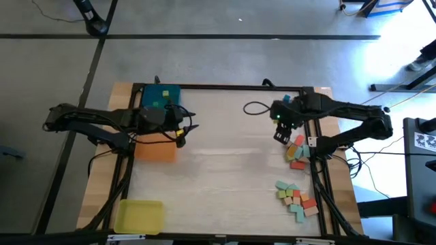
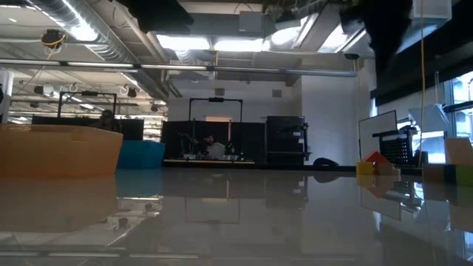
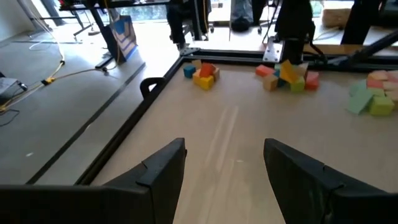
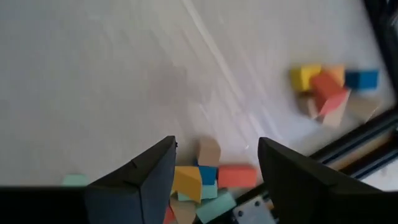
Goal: Sort blocks by size
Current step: Put the light brown cube block into the blue bin
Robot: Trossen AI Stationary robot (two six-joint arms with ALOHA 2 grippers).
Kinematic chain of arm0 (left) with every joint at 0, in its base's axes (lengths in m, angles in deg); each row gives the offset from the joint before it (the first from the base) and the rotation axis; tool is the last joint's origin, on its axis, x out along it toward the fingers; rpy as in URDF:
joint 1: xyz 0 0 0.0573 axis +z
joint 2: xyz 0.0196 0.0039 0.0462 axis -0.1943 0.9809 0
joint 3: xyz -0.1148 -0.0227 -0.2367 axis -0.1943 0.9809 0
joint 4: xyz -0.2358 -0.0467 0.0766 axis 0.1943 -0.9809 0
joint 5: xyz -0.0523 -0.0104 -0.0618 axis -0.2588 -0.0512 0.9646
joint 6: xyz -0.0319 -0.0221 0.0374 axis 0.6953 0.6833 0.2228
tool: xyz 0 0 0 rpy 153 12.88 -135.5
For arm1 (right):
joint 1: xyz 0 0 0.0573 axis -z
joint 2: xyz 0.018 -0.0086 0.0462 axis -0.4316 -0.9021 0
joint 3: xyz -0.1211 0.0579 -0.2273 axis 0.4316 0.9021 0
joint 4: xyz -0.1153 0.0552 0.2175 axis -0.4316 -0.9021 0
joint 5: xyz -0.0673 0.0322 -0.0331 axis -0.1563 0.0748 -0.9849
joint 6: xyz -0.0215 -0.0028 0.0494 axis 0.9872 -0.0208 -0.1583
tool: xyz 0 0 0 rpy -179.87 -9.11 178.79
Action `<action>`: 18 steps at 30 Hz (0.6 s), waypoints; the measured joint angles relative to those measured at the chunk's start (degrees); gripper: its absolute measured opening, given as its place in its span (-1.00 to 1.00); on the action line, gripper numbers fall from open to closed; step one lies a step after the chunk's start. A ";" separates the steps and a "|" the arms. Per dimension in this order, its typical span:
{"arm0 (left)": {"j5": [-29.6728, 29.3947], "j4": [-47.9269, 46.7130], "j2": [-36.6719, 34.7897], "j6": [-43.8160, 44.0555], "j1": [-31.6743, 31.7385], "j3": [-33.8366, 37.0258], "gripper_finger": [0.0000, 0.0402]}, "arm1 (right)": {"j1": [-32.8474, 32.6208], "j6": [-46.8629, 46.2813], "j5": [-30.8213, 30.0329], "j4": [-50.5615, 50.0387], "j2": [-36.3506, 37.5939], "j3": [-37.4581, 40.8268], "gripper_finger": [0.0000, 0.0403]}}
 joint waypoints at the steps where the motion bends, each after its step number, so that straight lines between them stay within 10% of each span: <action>1: -0.01 -0.12 0.17 0.00 -0.17 0.00 0.02 | 0.00 -0.72 0.00 0.87 0.34 2.25 0.13; 18: 0.04 -7.39 0.55 -1.29 -0.36 0.02 0.02 | 2.77 -6.14 3.96 11.58 -1.91 25.33 0.13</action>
